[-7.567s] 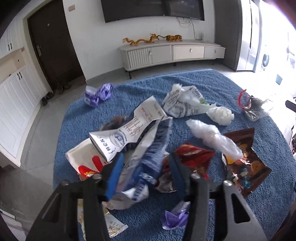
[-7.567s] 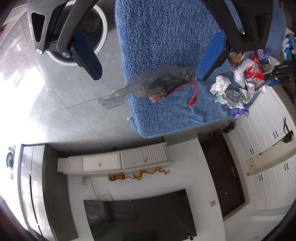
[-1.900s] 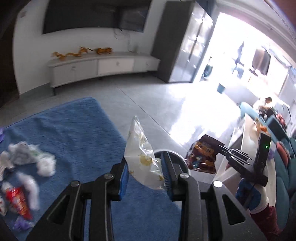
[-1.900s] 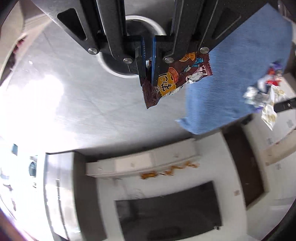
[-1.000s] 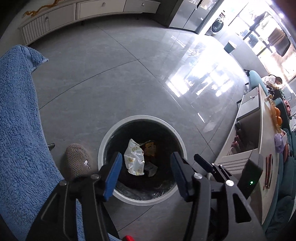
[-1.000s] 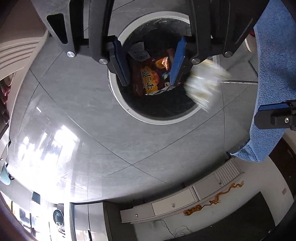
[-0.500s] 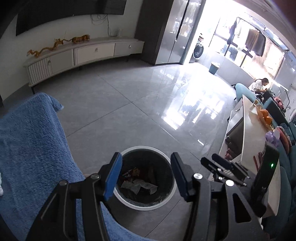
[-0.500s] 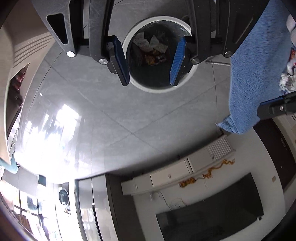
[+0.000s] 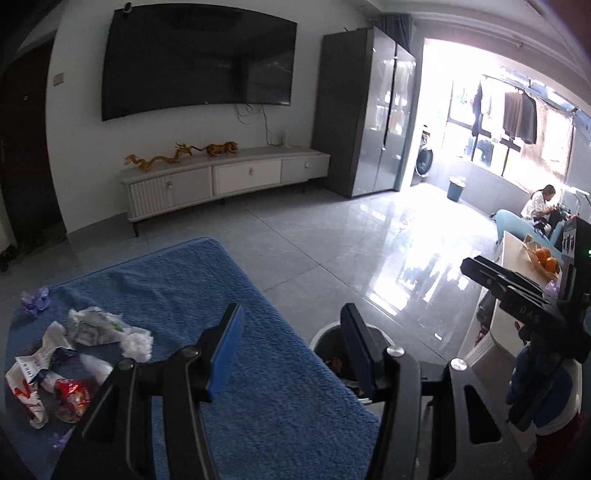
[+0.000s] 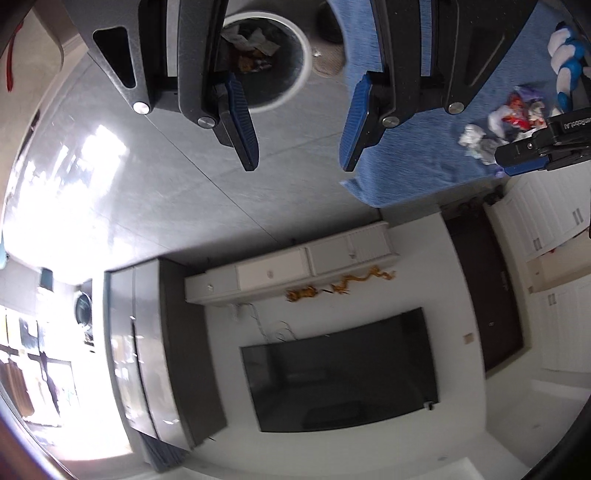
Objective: Collect trash
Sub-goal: 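Return to the rug and grasp the red snack bag with the left tool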
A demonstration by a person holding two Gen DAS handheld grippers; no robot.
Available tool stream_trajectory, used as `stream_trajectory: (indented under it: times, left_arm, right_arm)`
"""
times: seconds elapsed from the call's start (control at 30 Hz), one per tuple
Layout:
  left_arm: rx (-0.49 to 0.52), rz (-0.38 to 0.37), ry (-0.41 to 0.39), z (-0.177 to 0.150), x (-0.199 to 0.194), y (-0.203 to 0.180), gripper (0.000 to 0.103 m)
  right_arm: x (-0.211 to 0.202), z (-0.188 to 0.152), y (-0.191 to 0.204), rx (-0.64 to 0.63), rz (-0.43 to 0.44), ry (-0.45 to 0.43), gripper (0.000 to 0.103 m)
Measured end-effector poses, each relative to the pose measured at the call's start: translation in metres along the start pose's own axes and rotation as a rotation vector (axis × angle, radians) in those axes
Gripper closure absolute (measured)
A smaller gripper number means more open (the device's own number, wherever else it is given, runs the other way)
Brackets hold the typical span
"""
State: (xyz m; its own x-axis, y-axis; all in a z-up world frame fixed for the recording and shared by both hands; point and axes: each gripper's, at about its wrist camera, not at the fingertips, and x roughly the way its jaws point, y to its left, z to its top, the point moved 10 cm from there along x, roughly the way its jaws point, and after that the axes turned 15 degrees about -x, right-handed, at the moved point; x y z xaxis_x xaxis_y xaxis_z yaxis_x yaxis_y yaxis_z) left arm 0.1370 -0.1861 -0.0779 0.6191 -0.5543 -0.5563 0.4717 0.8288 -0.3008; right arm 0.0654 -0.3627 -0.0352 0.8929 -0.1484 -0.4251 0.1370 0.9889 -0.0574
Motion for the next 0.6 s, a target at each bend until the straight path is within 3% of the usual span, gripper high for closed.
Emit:
stream_trajectory:
  times: [0.23, 0.4, 0.6]
  left_arm:
    - [-0.132, 0.157, -0.118, 0.009, -0.074, 0.128, 0.050]
    - [-0.229, 0.277, -0.124, -0.012, -0.103, 0.219, 0.050]
    - [-0.312, 0.378, -0.113, -0.037, -0.117, 0.283, 0.044]
  right_arm:
    - [0.003, 0.043, 0.074, -0.076, 0.131, -0.049, 0.057]
    - [0.027, 0.054, 0.122, -0.117, 0.216, -0.037, 0.057]
    - [0.059, 0.047, 0.177, -0.167, 0.304, 0.012, 0.057]
